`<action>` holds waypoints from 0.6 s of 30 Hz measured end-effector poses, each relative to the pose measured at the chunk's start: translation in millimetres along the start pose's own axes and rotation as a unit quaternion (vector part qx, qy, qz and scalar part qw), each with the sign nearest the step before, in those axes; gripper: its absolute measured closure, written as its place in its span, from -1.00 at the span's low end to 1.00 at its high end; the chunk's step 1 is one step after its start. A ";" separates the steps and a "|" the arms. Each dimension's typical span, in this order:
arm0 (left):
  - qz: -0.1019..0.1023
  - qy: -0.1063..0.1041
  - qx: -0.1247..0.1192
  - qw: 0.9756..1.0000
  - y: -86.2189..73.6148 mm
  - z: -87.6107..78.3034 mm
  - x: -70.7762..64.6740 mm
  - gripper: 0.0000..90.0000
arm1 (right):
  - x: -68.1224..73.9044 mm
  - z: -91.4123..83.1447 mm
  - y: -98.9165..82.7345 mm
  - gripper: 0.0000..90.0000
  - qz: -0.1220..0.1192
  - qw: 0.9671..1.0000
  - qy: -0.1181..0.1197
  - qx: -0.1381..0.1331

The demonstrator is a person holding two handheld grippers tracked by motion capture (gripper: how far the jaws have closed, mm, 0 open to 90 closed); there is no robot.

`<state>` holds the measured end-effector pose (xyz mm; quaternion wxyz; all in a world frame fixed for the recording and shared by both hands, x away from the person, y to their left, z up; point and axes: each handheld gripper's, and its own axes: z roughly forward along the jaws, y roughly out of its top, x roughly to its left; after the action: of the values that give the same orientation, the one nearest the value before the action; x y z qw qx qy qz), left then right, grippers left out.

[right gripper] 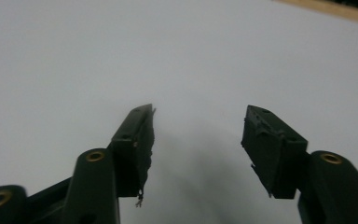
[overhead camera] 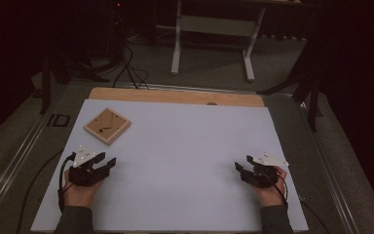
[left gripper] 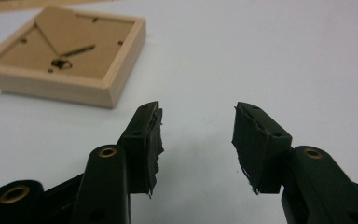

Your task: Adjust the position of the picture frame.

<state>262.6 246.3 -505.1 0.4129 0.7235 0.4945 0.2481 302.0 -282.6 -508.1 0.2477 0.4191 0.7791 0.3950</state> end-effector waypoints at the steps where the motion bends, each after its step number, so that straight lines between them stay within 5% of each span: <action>1: 0.000 0.000 0.000 1.000 0.0 0.0 0.0 0.14 | 0.0 0.0 0.0 -0.02 0.000 1.000 0.000 0.000; 7: 0.012 0.002 0.005 1.000 1.3 0.2 -0.6 0.19 | 2.1 -4.8 2.8 0.08 -0.010 0.999 0.008 -0.033; 18: 0.011 0.001 0.018 1.000 1.4 7.8 1.6 0.38 | 3.3 -4.2 3.2 0.15 -0.006 0.999 0.017 -0.035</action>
<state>269.9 244.8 -508.2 0.3964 0.7361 0.4911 0.2446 298.7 -280.5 -503.3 0.2513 0.3984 0.7714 0.4278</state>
